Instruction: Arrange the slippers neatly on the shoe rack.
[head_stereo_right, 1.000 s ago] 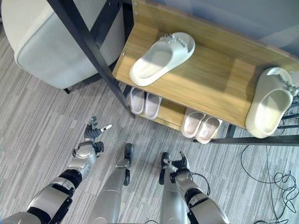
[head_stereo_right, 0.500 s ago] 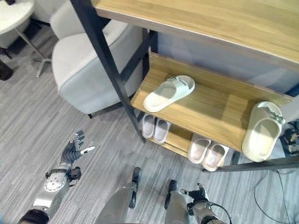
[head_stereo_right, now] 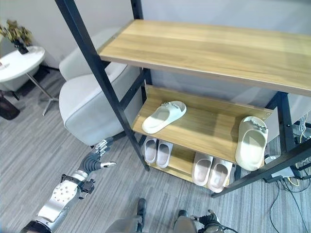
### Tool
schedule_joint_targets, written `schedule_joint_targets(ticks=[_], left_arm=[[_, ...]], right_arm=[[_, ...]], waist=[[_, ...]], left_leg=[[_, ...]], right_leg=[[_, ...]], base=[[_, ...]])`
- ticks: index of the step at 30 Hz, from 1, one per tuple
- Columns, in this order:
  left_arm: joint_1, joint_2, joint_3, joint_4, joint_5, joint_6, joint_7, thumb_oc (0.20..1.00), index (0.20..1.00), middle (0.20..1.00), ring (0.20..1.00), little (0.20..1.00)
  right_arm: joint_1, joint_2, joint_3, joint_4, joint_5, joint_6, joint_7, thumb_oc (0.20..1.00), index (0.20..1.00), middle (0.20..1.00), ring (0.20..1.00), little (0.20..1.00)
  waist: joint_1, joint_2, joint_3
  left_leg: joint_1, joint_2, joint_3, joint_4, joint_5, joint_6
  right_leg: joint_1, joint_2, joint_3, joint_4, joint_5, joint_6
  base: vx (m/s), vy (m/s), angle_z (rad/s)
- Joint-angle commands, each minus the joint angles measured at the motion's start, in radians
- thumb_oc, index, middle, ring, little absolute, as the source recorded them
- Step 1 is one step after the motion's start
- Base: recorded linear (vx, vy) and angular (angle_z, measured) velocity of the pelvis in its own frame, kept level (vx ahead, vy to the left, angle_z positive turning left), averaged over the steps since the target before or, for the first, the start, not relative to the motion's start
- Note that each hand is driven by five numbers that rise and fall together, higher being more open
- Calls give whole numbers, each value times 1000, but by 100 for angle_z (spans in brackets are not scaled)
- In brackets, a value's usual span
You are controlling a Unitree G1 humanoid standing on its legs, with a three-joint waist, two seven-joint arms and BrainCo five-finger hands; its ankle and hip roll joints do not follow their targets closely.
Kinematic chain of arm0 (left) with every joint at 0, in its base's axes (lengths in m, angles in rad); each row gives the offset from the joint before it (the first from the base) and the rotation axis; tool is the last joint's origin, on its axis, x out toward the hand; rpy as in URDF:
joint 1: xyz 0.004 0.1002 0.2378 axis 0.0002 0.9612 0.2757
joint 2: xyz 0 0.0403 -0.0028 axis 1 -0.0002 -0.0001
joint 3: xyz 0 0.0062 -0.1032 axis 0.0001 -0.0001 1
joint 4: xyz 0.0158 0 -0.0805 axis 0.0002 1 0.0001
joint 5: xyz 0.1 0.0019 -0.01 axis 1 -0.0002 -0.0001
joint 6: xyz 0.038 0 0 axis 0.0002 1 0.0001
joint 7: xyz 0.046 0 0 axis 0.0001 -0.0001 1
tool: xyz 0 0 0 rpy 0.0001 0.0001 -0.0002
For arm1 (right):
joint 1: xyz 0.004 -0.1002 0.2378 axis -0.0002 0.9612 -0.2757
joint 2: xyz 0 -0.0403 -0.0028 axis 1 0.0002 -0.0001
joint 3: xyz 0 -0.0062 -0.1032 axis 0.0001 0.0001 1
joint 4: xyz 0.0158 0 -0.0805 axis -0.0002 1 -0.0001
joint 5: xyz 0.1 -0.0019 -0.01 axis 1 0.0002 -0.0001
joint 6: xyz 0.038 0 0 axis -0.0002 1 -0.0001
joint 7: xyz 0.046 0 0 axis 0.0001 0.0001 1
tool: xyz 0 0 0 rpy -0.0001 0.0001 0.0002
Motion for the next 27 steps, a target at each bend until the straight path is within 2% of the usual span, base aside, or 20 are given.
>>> schedule_joint_targets(ticks=[1,9,16,27], left_arm=[[4,55,21,-132,-14,-10,-48,1000,1000,1000,1000,1000],[65,112,28,-208,-47,23,-118,1000,1000,1000,1000,1000],[42,100,-26,-217,-25,40,-150,1000,1000,1000,1000,1000],[-50,72,-136,-233,-5,60,-195,1000,1000,1000,1000,1000]], right_arm=[[32,-5,-13,-16,-16,16,25,1000,1000,1000,1000,1000],[83,-21,-32,-16,-34,26,60,1000,1000,1000,1000,1000],[118,-37,-42,-17,-35,25,76,1000,1000,1000,1000,1000],[146,-43,-50,-15,-28,27,92,1000,1000,1000,1000,1000]], waist=[[-10,-15,11],[-29,-1,-15],[-62,22,-23],[-103,33,-38]], left_leg=[[24,-21,81,69,-131,-8],[101,-12,96,29,-129,-19],[145,-6,107,8,-129,-26],[169,-1,122,0,-133,-29]], right_leg=[[99,13,-13,-141,22,38],[173,27,-8,-192,20,37],[206,36,6,-206,11,31],[223,40,25,-217,11,27]], base=[[69,-40,-4],[50,-48,-4],[13,-38,-4],[-8,-32,-4]])
